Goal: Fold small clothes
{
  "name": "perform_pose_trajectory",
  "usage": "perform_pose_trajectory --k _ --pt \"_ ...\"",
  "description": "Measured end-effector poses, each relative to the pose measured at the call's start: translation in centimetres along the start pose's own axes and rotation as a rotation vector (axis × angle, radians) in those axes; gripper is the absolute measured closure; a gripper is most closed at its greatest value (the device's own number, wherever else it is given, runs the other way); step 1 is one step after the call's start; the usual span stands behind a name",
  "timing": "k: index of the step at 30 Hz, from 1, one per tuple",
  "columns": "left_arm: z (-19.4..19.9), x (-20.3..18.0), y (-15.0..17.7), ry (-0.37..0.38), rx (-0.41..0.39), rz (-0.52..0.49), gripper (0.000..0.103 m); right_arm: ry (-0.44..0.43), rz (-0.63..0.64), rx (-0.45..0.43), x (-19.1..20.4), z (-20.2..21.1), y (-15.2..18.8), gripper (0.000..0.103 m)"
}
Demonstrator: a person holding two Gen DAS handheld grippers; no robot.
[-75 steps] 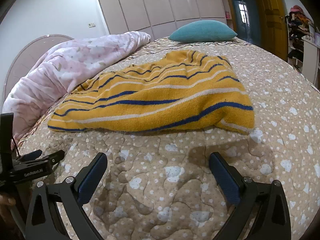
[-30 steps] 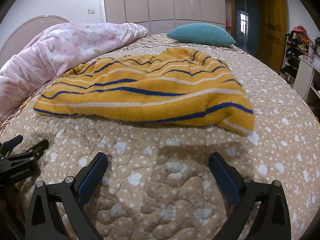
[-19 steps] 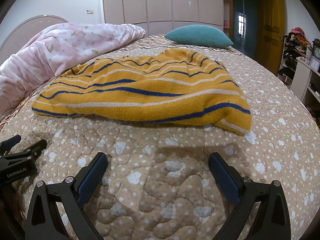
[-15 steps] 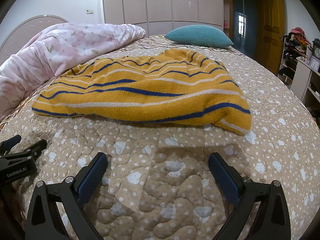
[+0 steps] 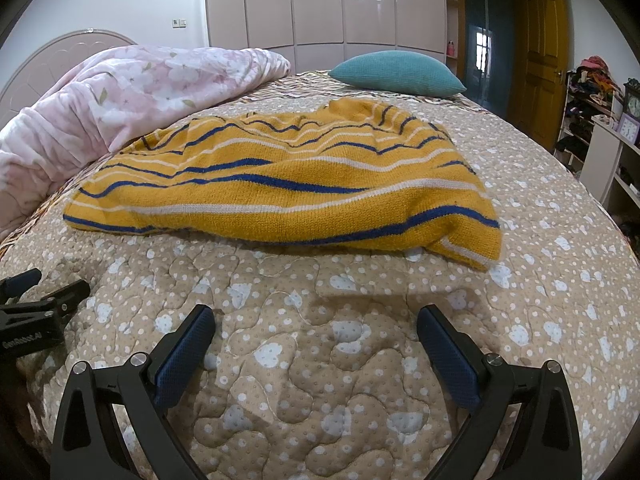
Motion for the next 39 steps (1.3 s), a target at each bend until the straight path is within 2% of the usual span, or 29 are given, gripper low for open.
perform_pose_trajectory --k 2,6,9,13,18,19,20,21,22,26,27,28,30,32,35,37,39 --pt "0.2 0.1 -0.4 0.045 0.050 -0.007 0.001 0.000 0.001 0.002 0.0 0.0 0.0 0.001" --pt "1.1 1.4 -2.8 0.212 0.091 0.060 0.033 0.002 0.001 0.001 0.0 0.1 0.1 0.001" --pt "0.2 2.5 -5.0 0.235 0.126 0.102 0.041 0.002 0.001 0.000 0.0 0.1 0.1 0.001" --pt "-1.8 3.9 -8.1 0.213 0.113 0.152 0.042 0.000 -0.001 -0.004 -0.1 0.1 0.1 0.001" --pt "-5.5 4.8 -10.7 0.295 0.165 0.264 0.039 0.001 -0.001 -0.005 -0.1 0.2 0.1 0.001" --pt "-6.2 5.0 -10.9 0.316 0.181 0.280 0.044 0.002 0.000 -0.005 -0.1 0.2 0.1 0.001" --pt "-6.6 5.0 -11.0 0.333 0.192 0.286 0.057 0.004 0.001 -0.004 -0.2 0.2 0.1 0.001" --pt "-6.9 5.0 -11.1 0.342 0.203 0.284 0.086 0.004 0.002 -0.004 -0.1 0.2 0.1 0.001" --pt "-6.9 5.0 -11.2 0.359 0.214 0.292 0.093 0.002 0.003 -0.002 -0.2 0.2 0.1 0.001" --pt "-4.9 5.8 -11.4 0.327 0.155 0.275 0.096 0.012 0.024 0.049 -0.1 0.2 -0.3 0.001" --pt "-4.8 5.9 -11.3 0.323 0.151 0.265 0.096 0.023 0.042 0.068 0.2 0.7 -1.1 0.007" --pt "-4.7 5.8 -11.0 0.316 0.147 0.250 0.096 0.012 0.056 0.046 0.6 1.5 -2.0 0.011" --pt "-4.9 5.7 -10.6 0.304 0.128 0.239 0.096 -0.047 0.109 -0.021 2.4 3.2 -4.9 0.011" --pt "-5.3 5.8 -10.3 0.300 0.107 0.251 0.096 -0.102 0.176 -0.043 4.4 3.8 -7.6 0.012" --pt "-5.8 6.0 -9.7 0.316 0.085 0.286 0.096 -0.189 0.259 -0.036 7.8 2.4 -12.0 0.026" --pt "-6.0 6.3 -9.6 0.339 0.084 0.303 0.095 -0.231 0.292 0.020 10.0 -0.4 -14.7 0.046" --pt "-6.3 6.7 -9.5 0.372 0.085 0.332 0.093 -0.232 0.318 0.079 11.9 -3.6 -16.6 0.050"
Point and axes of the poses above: each gripper's, at about its wrist camera, not at the fingertips, and z roughly against the way its jaws point, x to its left, y to its underside, the point moved 6 cm from there along -z, roughly the way its jaws point, and after that the axes turned 8 degrees about z, right-handed, at the moved point
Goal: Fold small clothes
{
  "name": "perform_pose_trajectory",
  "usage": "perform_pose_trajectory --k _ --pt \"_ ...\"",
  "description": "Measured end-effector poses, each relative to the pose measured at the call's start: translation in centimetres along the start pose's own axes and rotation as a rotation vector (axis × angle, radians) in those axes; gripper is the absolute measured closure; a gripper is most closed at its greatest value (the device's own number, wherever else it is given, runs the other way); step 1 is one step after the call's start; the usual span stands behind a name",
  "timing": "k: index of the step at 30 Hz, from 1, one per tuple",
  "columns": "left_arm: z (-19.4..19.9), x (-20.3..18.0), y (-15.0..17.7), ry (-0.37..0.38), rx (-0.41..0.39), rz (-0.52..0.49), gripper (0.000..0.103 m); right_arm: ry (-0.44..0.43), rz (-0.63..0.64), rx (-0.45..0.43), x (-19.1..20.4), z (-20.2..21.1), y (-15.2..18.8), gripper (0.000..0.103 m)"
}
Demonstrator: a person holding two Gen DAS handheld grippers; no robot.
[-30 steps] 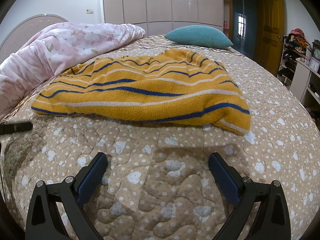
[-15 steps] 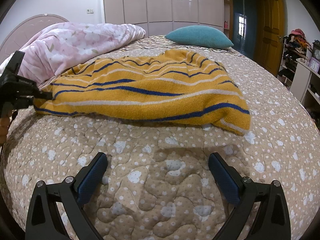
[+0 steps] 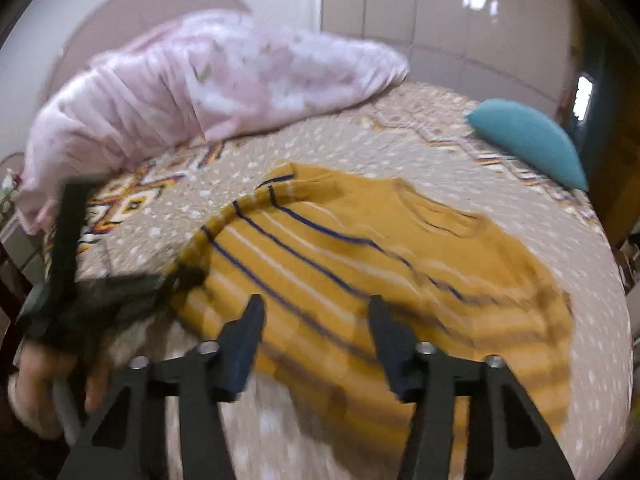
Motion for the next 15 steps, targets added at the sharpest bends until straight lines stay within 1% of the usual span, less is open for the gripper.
perform_pose_trajectory --k 2,3,5,9,11,12,13,14,15 --pt "-0.2 0.4 0.0 0.031 -0.002 0.021 0.092 0.011 0.010 0.055 0.4 -3.6 -2.2 0.050" --pt "-0.2 0.6 0.0 0.047 -0.002 0.032 0.092 -0.010 0.005 0.088 0.6 -5.8 -3.3 0.050" --pt "-0.2 0.9 0.0 0.076 0.000 0.054 0.092 -0.023 0.007 0.134 1.3 -8.8 -4.7 0.050" --pt "-0.2 1.4 0.1 0.122 0.000 0.088 0.092 0.005 0.045 0.225 3.0 -14.6 -7.7 0.050" --pt "-0.3 1.6 0.1 0.136 0.002 0.101 0.092 0.029 0.061 0.256 3.3 -16.6 -8.6 0.049" --pt "-0.3 1.7 0.0 0.144 0.003 0.109 0.092 0.042 0.075 0.281 3.5 -17.7 -9.0 0.045" --pt "-0.3 1.8 0.0 0.151 0.003 0.116 0.092 0.056 0.079 0.296 3.5 -18.3 -9.3 0.036" --pt "-0.3 1.9 0.1 0.159 0.004 0.124 0.092 0.073 0.078 0.306 3.1 -18.7 -9.6 0.029" --pt "-0.3 2.0 0.0 0.167 0.003 0.130 0.092 0.093 0.075 0.320 2.6 -18.7 -9.8 0.019"
Point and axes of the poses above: each gripper's, at about its wrist camera, not at the fingertips, and z roughly against the way its jaws point, x to its left, y to its underside, the point moved 6 cm from there along -z, roughly the way its jaws point, and after that the axes turned 8 degrees about z, right-handed, at the moved point
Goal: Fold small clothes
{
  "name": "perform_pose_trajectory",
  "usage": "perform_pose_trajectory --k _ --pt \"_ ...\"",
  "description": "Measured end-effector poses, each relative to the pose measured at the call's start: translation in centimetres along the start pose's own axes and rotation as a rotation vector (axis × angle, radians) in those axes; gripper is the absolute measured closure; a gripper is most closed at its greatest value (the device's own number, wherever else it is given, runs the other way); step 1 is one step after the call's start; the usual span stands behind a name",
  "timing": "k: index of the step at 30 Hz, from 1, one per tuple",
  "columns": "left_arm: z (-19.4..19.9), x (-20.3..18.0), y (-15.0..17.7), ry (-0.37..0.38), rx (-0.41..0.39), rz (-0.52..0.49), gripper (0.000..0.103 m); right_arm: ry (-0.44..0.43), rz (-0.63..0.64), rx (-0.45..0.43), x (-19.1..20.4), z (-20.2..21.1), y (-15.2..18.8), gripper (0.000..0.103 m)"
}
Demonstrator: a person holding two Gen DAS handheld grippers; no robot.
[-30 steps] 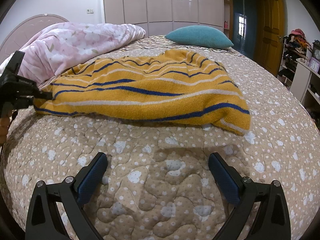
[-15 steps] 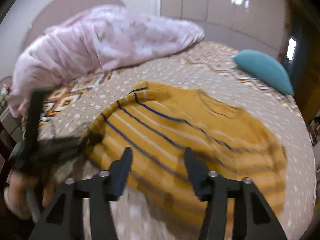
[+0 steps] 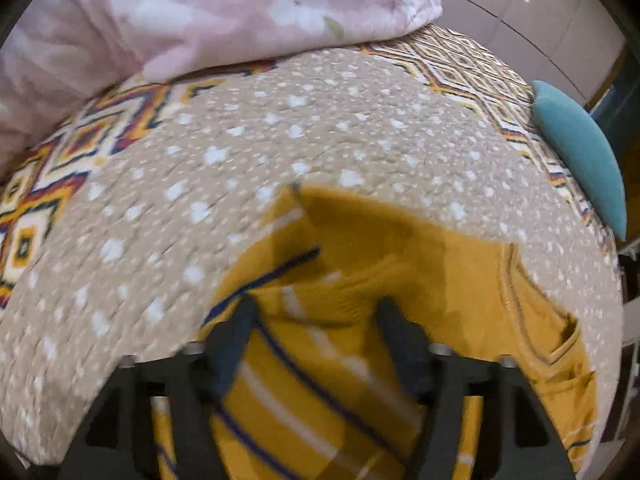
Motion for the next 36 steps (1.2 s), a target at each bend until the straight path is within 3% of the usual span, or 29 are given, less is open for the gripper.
perform_pose_trajectory --k 2,4,6,9,13,16,21,23,25,26,28,31,36 --pt "0.1 0.0 0.0 0.013 0.003 0.004 0.091 -0.013 -0.024 -0.010 -1.0 0.7 -0.1 0.020" --pt "0.8 0.0 0.0 0.020 0.016 0.012 0.091 -0.030 -0.076 -0.079 -2.0 3.4 0.3 0.021" --pt "2.6 0.5 0.1 -0.018 0.008 0.021 0.085 -0.090 -0.123 -0.104 -1.9 5.4 1.1 0.021" --pt "6.3 0.6 0.8 -0.030 -0.049 0.024 0.076 -0.186 -0.129 -0.119 0.1 8.0 3.1 0.021" --pt "10.4 0.7 1.9 -0.082 -0.122 0.000 0.065 -0.234 -0.102 -0.117 4.0 8.8 4.2 0.021" --pt "11.8 1.2 2.5 -0.099 -0.138 0.004 0.064 -0.149 -0.057 -0.084 6.4 7.3 4.5 0.022" --pt "12.3 1.8 3.0 -0.092 -0.126 0.024 0.064 0.078 0.044 -0.007 8.0 4.2 5.9 0.027" --pt "12.5 1.7 3.2 -0.092 -0.120 0.027 0.063 0.121 0.058 -0.026 8.3 4.3 6.0 0.039" --pt "12.6 1.4 3.4 -0.091 -0.109 0.028 0.063 0.156 0.053 -0.042 8.4 4.6 6.0 0.067" --pt "12.6 1.1 3.3 -0.087 -0.104 0.026 0.063 0.170 0.054 -0.051 8.3 4.9 6.1 0.071" --pt "12.6 0.2 3.4 -0.089 -0.101 0.006 0.061 0.130 0.024 -0.076 7.4 5.7 6.2 0.079" --pt "12.4 -1.7 3.5 -0.103 -0.099 -0.044 0.059 -0.003 -0.100 -0.151 4.2 8.3 6.7 0.082" --pt "11.2 -5.9 4.3 -0.097 -0.076 -0.125 0.055 -0.108 -0.353 -0.308 -6.5 14.3 10.7 0.084"
Point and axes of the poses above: each gripper's, at about its wrist camera, not at the fingertips, and z roughly against the way its jaws point, x to its left, y to its underside, the point moved 6 cm from there along -z, roughly the way its jaws point, and after that the axes turned 8 degrees about z, right-handed, at the moved point
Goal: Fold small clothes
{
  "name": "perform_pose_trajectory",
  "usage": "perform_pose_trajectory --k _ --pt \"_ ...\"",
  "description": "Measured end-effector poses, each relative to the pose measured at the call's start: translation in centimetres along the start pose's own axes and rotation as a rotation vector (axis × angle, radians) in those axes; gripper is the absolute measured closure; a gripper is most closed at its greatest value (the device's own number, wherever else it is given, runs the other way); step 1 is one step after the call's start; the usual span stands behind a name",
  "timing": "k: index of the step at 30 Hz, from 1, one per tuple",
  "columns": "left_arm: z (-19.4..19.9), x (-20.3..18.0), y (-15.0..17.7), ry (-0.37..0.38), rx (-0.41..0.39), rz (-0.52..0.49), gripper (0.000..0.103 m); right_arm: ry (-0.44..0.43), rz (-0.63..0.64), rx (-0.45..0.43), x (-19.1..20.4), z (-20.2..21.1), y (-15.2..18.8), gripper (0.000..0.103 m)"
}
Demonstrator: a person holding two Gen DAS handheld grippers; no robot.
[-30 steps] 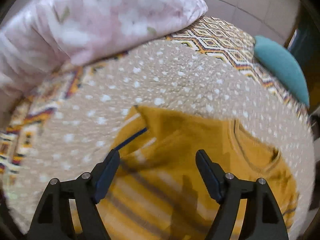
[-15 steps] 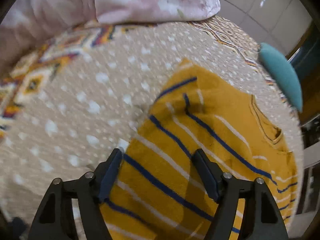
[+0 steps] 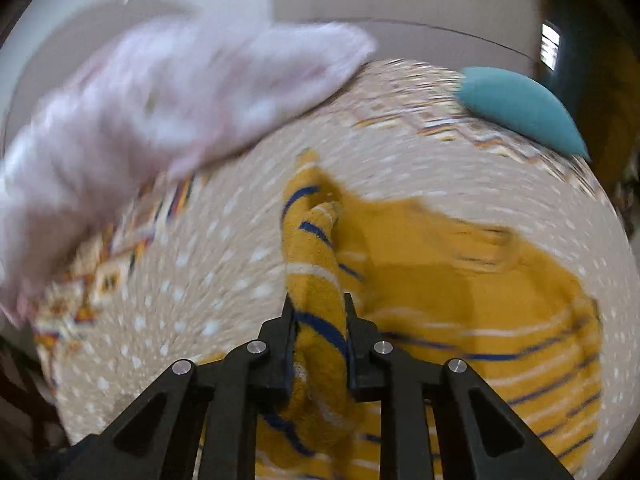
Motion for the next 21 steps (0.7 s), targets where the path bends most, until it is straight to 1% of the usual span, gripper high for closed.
perform_pose_trajectory --k 2,3,5,6,7,8,9,10,11,12,13,14,15,17,18,19,21 --pt "-0.6 -1.8 0.5 0.007 0.017 -0.035 0.055 0.003 -0.092 -0.043 -5.1 2.9 0.7 0.086" --pt "-1.0 -2.6 0.8 0.012 0.025 -0.049 0.055 0.016 -0.136 -0.062 -7.8 4.4 1.5 0.089" --pt "-2.1 -4.3 1.6 0.023 0.047 -0.080 0.054 0.055 -0.228 -0.086 -13.4 6.9 4.3 0.094" --pt "-2.7 -4.9 2.0 0.026 0.059 -0.087 0.054 0.089 -0.279 -0.082 -16.5 7.6 6.4 0.097" --pt "-3.6 -5.7 2.6 0.030 0.083 -0.091 0.054 0.119 -0.312 -0.065 -18.6 7.6 8.0 0.101" --pt "-4.2 -6.2 3.0 0.036 0.102 -0.089 0.054 0.143 -0.348 -0.029 -20.7 7.3 10.1 0.101" --pt "-4.9 -6.7 3.3 0.045 0.127 -0.087 0.054 0.143 -0.392 0.025 -22.7 6.4 12.5 0.101" --pt "-5.4 -7.3 3.8 0.055 0.151 -0.088 0.054 0.143 -0.423 0.062 -23.8 5.8 14.1 0.099" --pt "-5.9 -7.9 4.3 0.059 0.172 -0.102 0.054 0.145 -0.453 0.084 -24.8 5.6 15.5 0.099" --pt "-6.1 -8.3 4.5 0.054 0.180 -0.119 0.054 0.131 -0.494 0.071 -25.9 6.0 16.9 0.099" --pt "-6.2 -8.5 4.7 0.046 0.180 -0.132 0.054 0.106 -0.524 0.046 -26.4 6.6 17.5 0.098" --pt "-6.3 -8.7 4.8 0.032 0.176 -0.143 0.054 0.069 -0.555 0.017 -26.6 7.2 17.7 0.098" --pt "-6.3 -8.7 4.8 0.023 0.174 -0.144 0.054 0.001 -0.587 -0.028 -26.6 8.1 17.6 0.096" --pt "-6.3 -8.8 4.9 0.024 0.178 -0.130 0.054 -0.080 -0.583 -0.075 -25.6 8.9 16.6 0.087" --pt "-6.3 -8.8 4.9 0.027 0.179 -0.122 0.054 -0.122 -0.557 -0.095 -24.3 9.1 15.5 0.072" --pt "-6.2 -8.8 4.9 0.028 0.178 -0.117 0.053 -0.157 -0.537 -0.109 -23.2 9.0 14.6 0.055" --pt "-5.9 -8.8 4.8 0.025 0.174 -0.126 0.053 -0.237 -0.493 -0.134 -20.8 8.6 12.7 0.041"
Point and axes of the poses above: each gripper's, at about its wrist camera, not at the fingertips, and z roughly against the way its jaws point, x to its left, y to its underside, the point moved 6 cm from there along -z, roughly the way its jaws point, and after that the axes turned 8 degrees about z, right-handed, at the moved point
